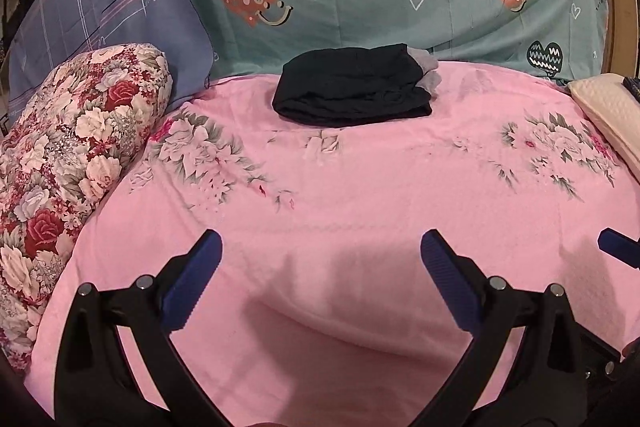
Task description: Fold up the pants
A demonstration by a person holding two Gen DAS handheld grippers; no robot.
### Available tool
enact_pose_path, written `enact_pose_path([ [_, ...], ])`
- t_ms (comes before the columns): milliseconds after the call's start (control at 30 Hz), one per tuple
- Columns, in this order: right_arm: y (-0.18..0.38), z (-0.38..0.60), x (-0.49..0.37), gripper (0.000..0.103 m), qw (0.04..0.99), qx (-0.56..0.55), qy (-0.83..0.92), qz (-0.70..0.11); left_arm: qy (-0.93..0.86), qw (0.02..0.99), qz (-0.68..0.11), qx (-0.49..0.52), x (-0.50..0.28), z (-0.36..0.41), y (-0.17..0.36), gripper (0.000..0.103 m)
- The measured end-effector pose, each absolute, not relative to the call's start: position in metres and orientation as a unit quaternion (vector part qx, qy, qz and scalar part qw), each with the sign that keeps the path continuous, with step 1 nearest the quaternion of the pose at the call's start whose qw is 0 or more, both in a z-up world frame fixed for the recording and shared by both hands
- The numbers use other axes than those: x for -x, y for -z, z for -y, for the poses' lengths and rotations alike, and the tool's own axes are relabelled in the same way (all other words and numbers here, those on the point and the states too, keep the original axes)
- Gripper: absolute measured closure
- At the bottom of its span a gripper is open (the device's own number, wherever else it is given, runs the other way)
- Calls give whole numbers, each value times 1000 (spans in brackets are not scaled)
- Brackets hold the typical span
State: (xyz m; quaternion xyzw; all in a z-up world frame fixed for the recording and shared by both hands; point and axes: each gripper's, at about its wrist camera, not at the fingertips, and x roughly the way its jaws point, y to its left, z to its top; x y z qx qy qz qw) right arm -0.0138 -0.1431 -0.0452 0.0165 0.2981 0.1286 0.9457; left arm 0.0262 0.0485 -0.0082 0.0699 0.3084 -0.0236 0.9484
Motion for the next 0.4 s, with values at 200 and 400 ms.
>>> enact_pose_path([
  [200,47,142,13,1,944,-12,-128,-304,26,949,-304,-78,-25,-45,7,2],
  [400,48,142,12,1,944,-12,-124,-306,30,948,-308,-81,-26,-42,9,2],
])
